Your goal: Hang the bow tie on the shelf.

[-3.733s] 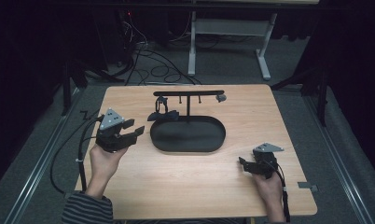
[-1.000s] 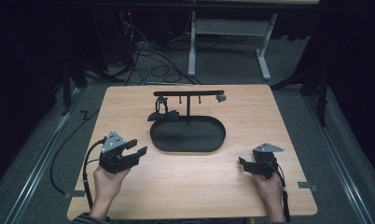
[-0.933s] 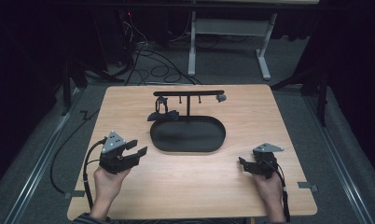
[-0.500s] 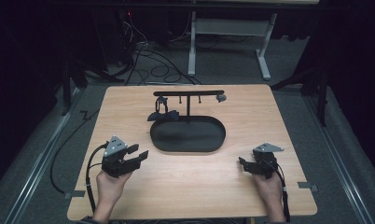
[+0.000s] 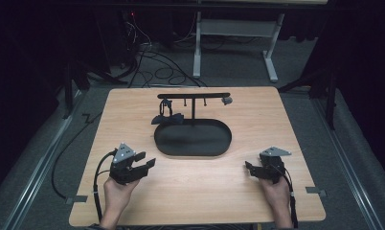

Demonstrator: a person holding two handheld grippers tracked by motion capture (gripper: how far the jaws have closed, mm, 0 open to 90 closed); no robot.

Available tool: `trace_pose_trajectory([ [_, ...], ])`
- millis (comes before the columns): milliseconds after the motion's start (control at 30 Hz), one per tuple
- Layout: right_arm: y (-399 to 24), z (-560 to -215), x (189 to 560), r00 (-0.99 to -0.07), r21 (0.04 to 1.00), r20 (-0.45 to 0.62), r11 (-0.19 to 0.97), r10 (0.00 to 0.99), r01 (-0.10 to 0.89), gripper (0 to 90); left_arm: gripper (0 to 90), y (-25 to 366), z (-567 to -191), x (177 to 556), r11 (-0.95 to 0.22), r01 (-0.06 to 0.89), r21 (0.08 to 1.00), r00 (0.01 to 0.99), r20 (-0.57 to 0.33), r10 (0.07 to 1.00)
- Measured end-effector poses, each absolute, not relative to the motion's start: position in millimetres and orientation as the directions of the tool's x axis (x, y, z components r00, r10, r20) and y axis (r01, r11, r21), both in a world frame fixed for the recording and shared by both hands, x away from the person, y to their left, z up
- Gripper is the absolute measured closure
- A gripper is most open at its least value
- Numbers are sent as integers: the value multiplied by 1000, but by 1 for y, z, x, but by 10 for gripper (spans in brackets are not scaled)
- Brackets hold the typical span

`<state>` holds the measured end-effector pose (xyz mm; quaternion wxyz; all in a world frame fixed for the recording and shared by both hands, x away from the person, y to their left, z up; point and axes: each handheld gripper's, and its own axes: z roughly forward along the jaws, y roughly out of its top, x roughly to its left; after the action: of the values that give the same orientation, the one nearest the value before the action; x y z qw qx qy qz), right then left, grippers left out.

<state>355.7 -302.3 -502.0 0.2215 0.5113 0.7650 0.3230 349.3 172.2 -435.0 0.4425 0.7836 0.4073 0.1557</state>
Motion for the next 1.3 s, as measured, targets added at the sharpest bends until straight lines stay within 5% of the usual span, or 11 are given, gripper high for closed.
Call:
trace_pose_trajectory([
  [1300, -302, -502, 356, -380, 721, -8, 268, 925, 639, 305, 508, 154, -488, 365, -320, 575, 753, 583, -103, 806],
])
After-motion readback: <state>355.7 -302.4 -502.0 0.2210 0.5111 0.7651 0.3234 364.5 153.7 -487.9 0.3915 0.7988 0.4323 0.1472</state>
